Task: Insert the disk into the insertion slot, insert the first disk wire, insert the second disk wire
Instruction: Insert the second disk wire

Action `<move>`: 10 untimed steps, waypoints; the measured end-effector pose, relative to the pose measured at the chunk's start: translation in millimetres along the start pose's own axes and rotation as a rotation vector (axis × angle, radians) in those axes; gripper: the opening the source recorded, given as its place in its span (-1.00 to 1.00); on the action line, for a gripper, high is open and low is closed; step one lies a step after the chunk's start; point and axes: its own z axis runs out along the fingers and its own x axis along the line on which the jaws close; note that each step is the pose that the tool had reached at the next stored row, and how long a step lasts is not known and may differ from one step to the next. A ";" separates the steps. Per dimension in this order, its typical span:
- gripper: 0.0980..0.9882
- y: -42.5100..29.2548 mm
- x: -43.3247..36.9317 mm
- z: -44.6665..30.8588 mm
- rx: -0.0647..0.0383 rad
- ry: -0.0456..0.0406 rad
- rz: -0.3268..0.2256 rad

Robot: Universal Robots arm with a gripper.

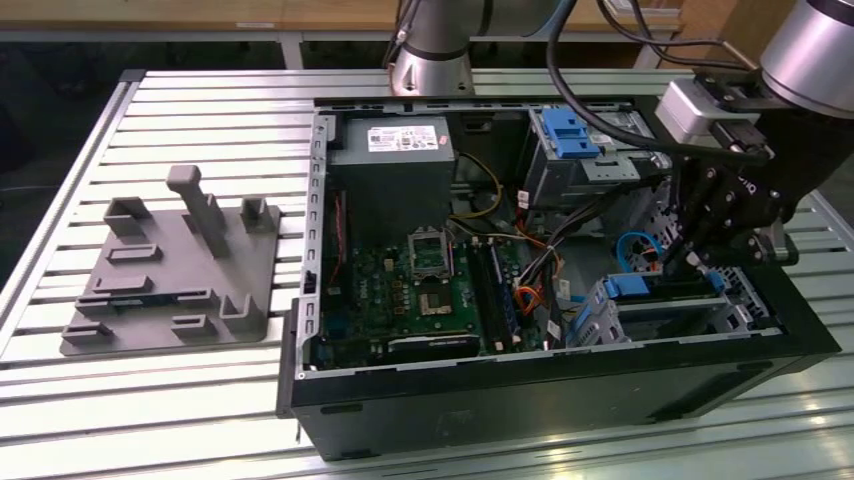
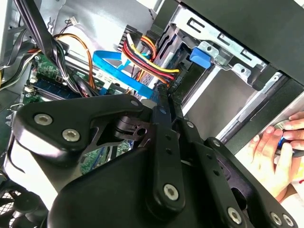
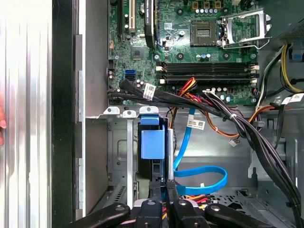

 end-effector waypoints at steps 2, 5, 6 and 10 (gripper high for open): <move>-0.86 -0.1 0.2 0.8 0.000 0.0000 0.000; -0.86 -0.2 0.7 2.0 0.000 0.0000 0.000; -0.86 -0.2 0.8 2.5 0.000 -0.0001 0.000; -0.86 -0.3 1.1 4.8 0.000 -0.0001 0.000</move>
